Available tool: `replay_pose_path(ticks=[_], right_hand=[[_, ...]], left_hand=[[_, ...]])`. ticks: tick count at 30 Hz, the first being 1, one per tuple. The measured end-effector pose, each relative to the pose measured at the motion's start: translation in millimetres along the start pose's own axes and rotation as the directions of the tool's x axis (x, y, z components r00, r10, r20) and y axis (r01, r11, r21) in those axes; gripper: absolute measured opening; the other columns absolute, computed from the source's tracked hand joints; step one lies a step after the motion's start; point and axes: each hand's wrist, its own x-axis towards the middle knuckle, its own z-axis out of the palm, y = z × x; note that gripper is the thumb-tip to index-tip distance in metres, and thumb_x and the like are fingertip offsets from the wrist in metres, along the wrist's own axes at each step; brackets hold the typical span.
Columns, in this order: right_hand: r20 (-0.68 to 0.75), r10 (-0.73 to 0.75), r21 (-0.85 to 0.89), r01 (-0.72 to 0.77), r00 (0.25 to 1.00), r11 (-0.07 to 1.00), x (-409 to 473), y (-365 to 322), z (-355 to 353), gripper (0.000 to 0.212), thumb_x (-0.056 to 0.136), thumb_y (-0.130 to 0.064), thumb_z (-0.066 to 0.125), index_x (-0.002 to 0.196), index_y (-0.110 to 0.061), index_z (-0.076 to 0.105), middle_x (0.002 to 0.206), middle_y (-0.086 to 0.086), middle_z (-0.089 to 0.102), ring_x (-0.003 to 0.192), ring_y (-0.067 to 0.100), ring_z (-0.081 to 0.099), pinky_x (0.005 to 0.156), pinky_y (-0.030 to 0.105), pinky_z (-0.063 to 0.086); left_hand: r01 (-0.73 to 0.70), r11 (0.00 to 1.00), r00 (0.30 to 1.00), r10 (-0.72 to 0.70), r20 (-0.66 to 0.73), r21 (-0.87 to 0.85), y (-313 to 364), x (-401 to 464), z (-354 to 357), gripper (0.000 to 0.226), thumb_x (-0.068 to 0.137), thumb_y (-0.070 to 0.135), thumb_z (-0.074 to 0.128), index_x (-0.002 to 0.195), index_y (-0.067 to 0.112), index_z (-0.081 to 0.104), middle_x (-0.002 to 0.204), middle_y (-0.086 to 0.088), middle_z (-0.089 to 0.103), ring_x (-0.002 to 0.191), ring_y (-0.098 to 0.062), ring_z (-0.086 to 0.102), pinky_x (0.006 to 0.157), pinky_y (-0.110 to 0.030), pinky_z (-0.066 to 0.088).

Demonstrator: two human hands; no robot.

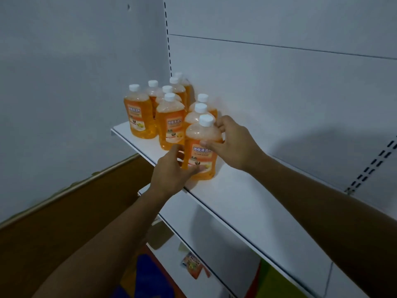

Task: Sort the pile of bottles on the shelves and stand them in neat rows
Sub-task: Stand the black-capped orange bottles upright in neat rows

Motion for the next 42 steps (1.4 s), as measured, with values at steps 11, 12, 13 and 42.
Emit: replay_pose_path(ticks=[11,12,13,42], right_hand=[[-0.084,-0.043,-0.169,0.028,0.996,0.985,33.5,3.1,27.0,0.061,0.079,-0.052,0.070,0.126,-0.019,0.048,0.123,0.003,0.055,0.107,0.020,0.059,0.089,0.040,0.055],[-0.084,-0.040,-0.171,0.025,0.996,0.985,34.4,3.9,26.0,0.062,0.079,-0.052,0.070,0.127,-0.019,0.048,0.123,0.003,0.054,0.107,0.020,0.059,0.090,0.041,0.054],[-0.085,-0.032,-0.176,0.017,0.996,0.984,35.5,4.7,24.8,0.062,0.079,-0.052,0.070,0.127,-0.019,0.047,0.124,0.003,0.054,0.107,0.020,0.059,0.089,0.042,0.054],[-0.044,0.044,-0.143,-0.050,0.998,0.988,-17.9,19.3,4.2,0.077,0.092,-0.045,0.056,0.152,-0.020,0.016,0.152,0.006,0.035,0.136,0.024,0.039,0.107,0.042,0.038]], left_hand=[[0.063,0.995,0.996,-0.058,0.073,-0.071,-22.8,36.2,-1.3,0.068,0.074,0.045,0.076,0.130,0.023,0.046,0.124,0.004,0.061,0.107,-0.019,0.062,0.091,-0.045,0.054],[0.064,0.996,0.995,-0.059,0.077,-0.066,-22.4,38.6,0.6,0.068,0.074,0.045,0.076,0.130,0.023,0.045,0.125,0.004,0.061,0.107,-0.019,0.062,0.092,-0.045,0.053],[0.062,0.996,0.995,-0.057,0.078,-0.060,-21.9,41.0,2.7,0.068,0.074,0.045,0.076,0.130,0.024,0.045,0.125,0.004,0.061,0.107,-0.019,0.063,0.092,-0.045,0.053],[-0.053,0.984,0.990,0.074,-0.120,0.171,-4.9,-6.7,40.9,0.060,0.082,0.049,0.067,0.132,0.023,0.047,0.123,0.000,0.057,0.107,-0.019,0.057,0.086,-0.041,0.054]])
